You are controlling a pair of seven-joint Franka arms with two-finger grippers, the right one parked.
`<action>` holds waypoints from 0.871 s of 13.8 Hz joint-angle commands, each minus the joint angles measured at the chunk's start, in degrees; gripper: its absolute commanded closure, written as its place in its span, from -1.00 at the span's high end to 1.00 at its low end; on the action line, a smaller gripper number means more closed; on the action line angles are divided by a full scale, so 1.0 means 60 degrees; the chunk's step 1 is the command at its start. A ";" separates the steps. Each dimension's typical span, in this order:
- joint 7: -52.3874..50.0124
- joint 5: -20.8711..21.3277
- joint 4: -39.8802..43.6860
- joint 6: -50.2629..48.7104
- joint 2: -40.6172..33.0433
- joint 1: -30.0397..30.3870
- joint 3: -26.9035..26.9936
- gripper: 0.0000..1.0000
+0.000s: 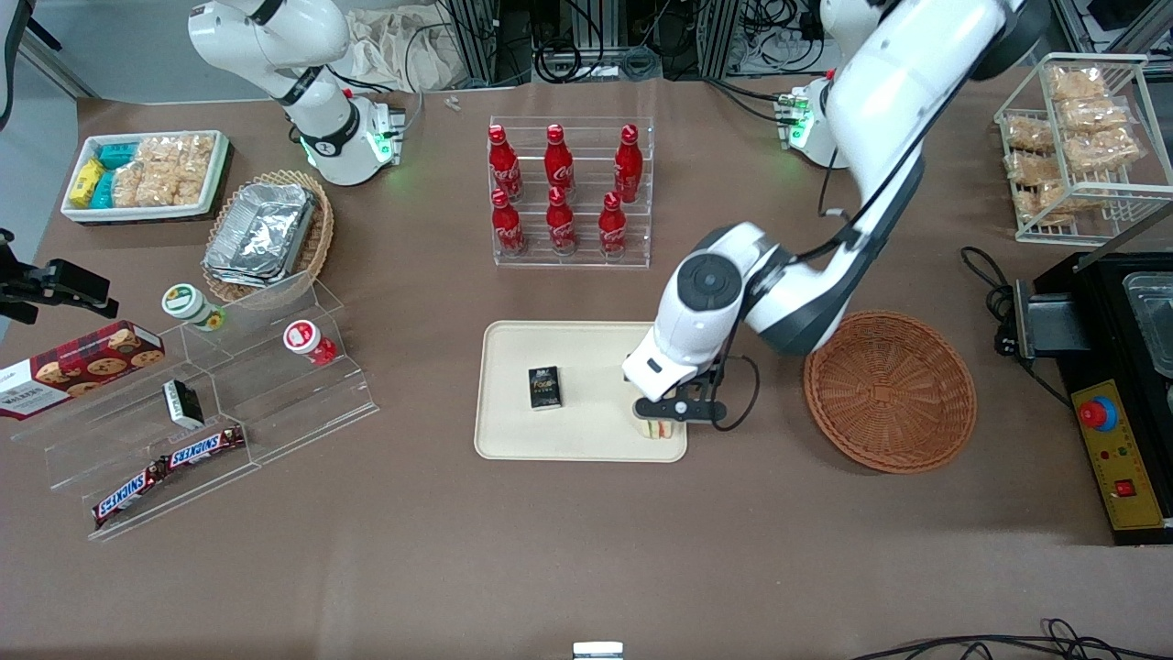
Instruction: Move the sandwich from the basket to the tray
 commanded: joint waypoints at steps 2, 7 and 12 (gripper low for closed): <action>0.0280 -0.1201 -0.0198 -0.0826 -0.1814 -0.0032 0.0979 1.00; 0.2462 -0.2684 0.0940 -0.3486 -0.2682 -0.0032 0.2225 1.00; 0.4675 -0.2993 0.1355 -0.6244 -0.3794 -0.0002 0.3719 1.00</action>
